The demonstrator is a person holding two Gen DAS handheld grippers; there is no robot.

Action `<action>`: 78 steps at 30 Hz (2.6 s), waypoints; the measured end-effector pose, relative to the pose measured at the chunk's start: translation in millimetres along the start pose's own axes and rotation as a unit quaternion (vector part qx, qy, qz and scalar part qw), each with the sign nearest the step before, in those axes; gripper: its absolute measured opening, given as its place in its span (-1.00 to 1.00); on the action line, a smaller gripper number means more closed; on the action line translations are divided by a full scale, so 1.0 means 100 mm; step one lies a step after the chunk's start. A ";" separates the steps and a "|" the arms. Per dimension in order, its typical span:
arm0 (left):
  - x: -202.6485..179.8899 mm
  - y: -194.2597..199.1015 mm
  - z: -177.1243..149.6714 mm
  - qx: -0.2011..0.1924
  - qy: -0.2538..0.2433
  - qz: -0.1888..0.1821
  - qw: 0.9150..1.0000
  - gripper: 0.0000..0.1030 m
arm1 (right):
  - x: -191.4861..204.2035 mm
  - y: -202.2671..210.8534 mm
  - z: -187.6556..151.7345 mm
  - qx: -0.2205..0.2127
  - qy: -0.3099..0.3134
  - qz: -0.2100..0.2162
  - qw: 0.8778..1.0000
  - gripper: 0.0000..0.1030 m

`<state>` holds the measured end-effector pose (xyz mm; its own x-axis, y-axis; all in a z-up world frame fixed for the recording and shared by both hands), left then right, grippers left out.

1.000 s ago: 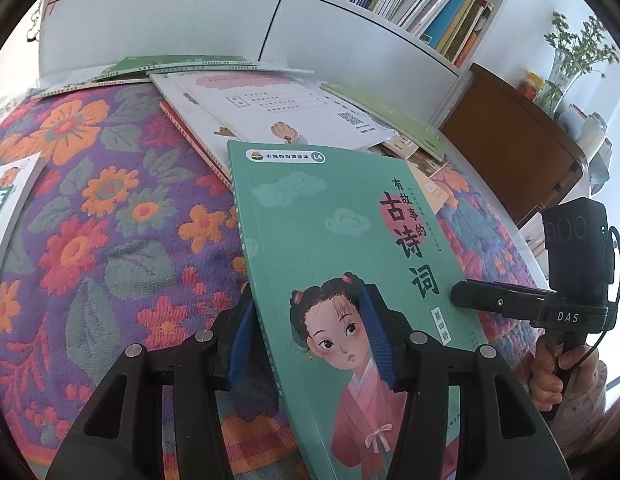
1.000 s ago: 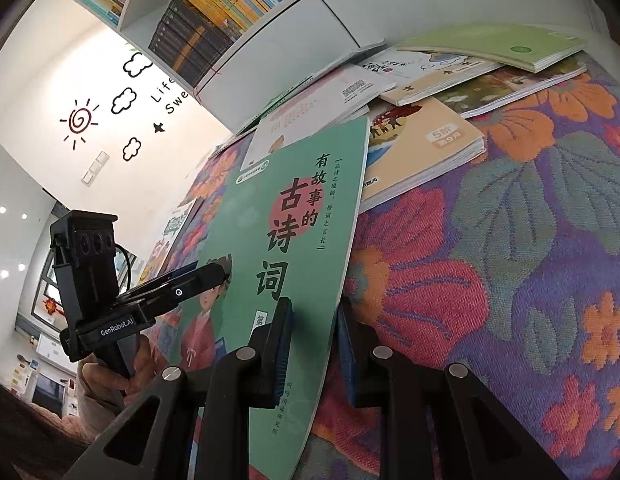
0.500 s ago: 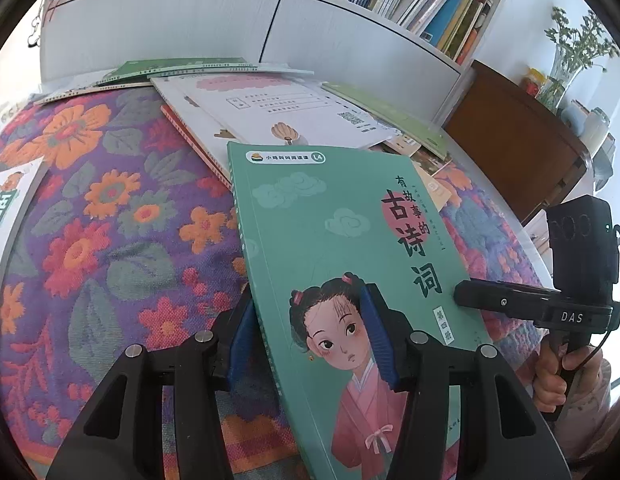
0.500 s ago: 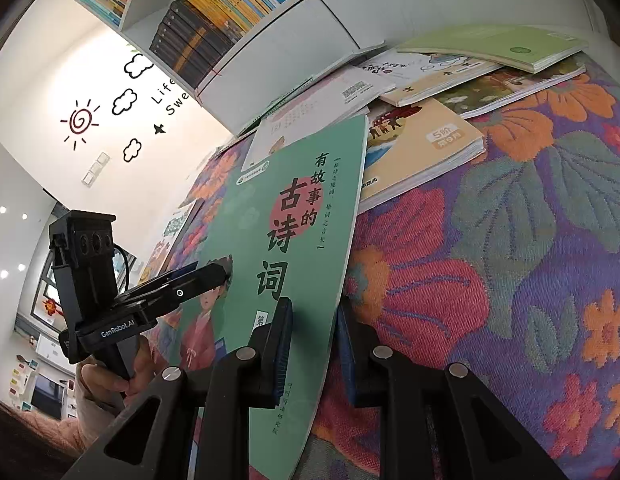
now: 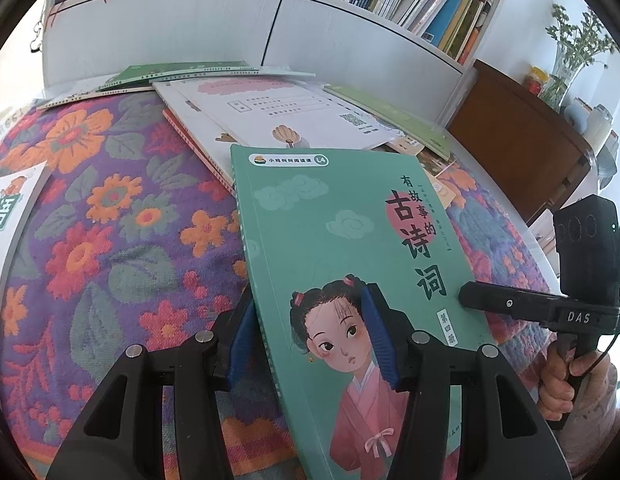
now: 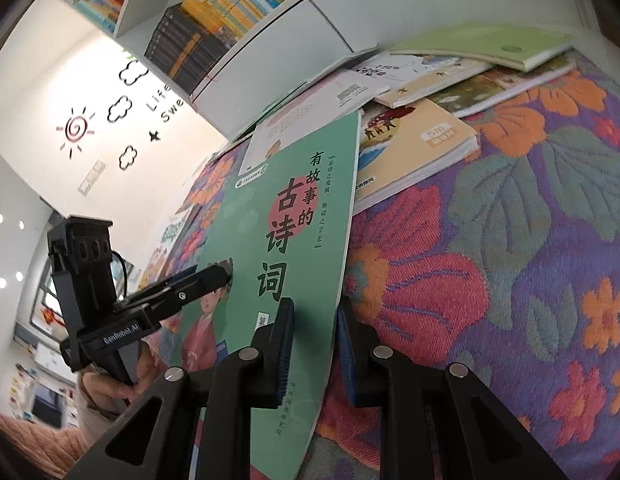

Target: Organize books

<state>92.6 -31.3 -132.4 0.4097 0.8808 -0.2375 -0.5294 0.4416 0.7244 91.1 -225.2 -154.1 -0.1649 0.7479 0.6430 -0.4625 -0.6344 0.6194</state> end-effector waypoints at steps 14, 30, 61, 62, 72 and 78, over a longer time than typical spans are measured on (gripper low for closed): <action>-0.12 0.15 -0.05 0.040 -0.031 -0.008 0.999 -0.22 | 0.35 0.38 -0.24 -0.075 -0.054 -0.017 0.996 -0.74; -0.11 0.56 0.26 0.013 -0.053 -0.031 0.998 -0.22 | 0.75 0.46 -0.19 -0.103 -0.007 -0.047 0.994 -0.74; 2.19 1.63 0.49 -0.040 0.042 0.003 0.998 -0.22 | 2.69 -1.13 0.26 -0.033 0.099 0.041 0.994 -0.74; 2.26 1.62 0.46 -0.036 0.048 0.003 0.998 -0.22 | 2.72 -1.23 0.25 -0.026 0.098 0.041 0.994 -0.74; 2.82 1.33 0.17 0.007 0.096 0.009 0.995 -0.22 | 2.73 -1.87 0.10 0.030 0.090 0.046 0.994 -0.74; 2.94 1.27 0.07 0.031 0.105 0.030 0.993 -0.22 | 2.71 -2.08 0.01 0.053 0.086 0.049 0.994 -0.74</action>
<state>151.1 282.6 -106.2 0.2106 0.9244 -0.3180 -0.4985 0.3814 0.7785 143.8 109.6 -108.1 -0.3550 0.6979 0.6221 -0.3433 -0.7162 0.6076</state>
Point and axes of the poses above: each gripper's, at about its wrist camera, not at the fingertips, and y roughly against the way its jaws point, x to its left, z to its top, the point moved 8 cm from there along -y, roughly the way its jaws point, and after that the axes turned 5 degrees about -y, right-handed, at the moved point
